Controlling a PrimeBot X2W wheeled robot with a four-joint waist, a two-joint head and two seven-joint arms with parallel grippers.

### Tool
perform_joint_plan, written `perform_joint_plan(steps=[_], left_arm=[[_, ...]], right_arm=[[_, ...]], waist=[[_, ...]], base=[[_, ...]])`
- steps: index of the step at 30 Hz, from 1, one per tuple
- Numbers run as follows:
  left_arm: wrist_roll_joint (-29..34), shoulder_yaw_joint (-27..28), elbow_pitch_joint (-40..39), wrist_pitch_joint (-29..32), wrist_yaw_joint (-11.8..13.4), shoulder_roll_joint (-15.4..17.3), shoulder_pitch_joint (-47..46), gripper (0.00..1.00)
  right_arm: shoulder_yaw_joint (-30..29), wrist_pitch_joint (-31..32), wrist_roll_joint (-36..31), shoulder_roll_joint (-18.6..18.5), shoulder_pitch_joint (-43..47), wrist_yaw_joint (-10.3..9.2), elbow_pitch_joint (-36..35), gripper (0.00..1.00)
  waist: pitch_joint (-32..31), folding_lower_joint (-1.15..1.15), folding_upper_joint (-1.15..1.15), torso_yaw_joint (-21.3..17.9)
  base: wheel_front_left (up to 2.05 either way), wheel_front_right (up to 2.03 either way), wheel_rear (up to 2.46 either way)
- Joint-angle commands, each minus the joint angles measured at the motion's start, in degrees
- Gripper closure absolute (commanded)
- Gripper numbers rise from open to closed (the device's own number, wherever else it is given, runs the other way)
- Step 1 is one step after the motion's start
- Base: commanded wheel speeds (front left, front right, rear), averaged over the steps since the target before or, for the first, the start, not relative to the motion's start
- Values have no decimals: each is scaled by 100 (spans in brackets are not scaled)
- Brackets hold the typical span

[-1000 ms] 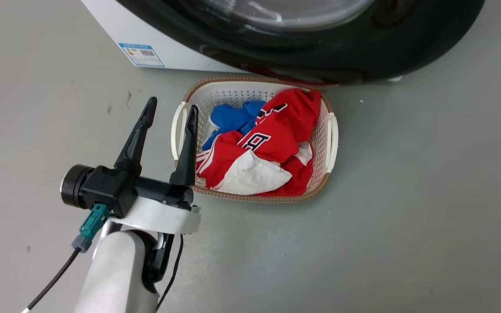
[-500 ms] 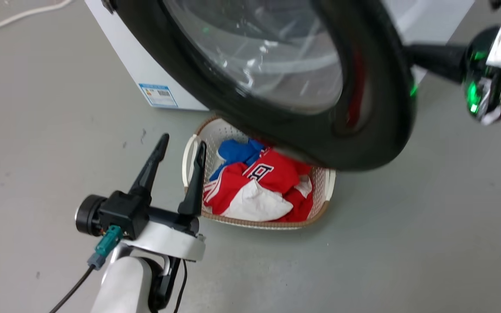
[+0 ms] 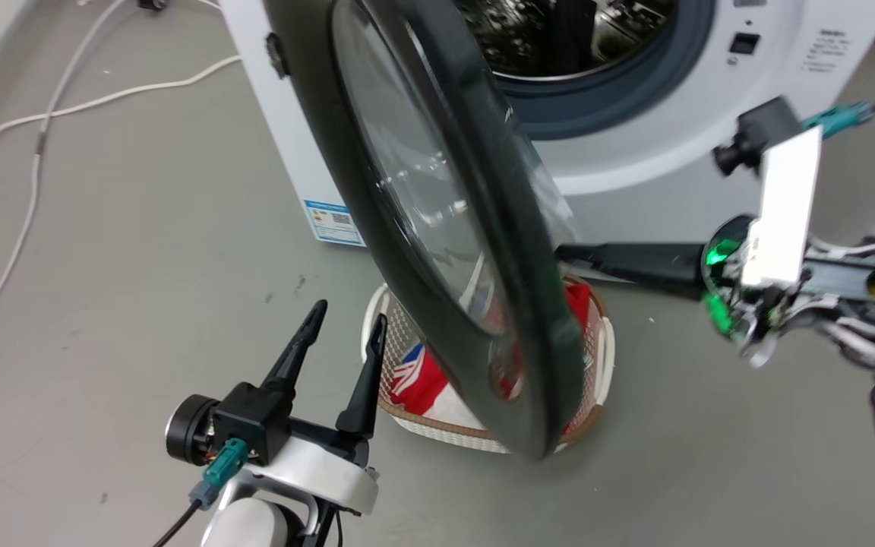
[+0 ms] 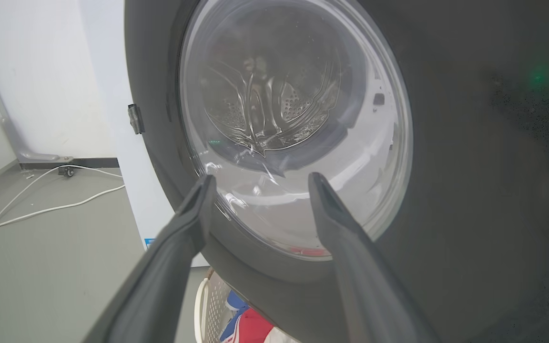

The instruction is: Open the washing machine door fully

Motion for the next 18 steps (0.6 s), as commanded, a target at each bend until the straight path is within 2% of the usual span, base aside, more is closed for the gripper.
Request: perform_joint_plan(steps=[1, 8, 10, 18], left_arm=[[-15, -43, 12, -14, -13, 4, 59, 0], [-69, -172, 50, -14, -14, -8, 68, 0], [-99, -205, 65, -14, -14, -16, 52, 0], [-93, -144, 109, -14, -14, 20, 150, 0]], right_arm=[[20, -35, -38, 134, 169, 16, -121, 100], [24, -157, -235, 614, 506, 15, -44, 100], [21, -325, -206, 884, 609, 16, 45, 100], [-204, -1154, -400, 987, 1044, 16, 162, 100]], waist=[[-107, 0, 0, 138], [-146, 0, 0, 351], [-159, 0, 0, 419], [-337, 0, 0, 364]], base=[[0, 0, 0], [0, 0, 0], [0, 0, 0], [0, 0, 0]])
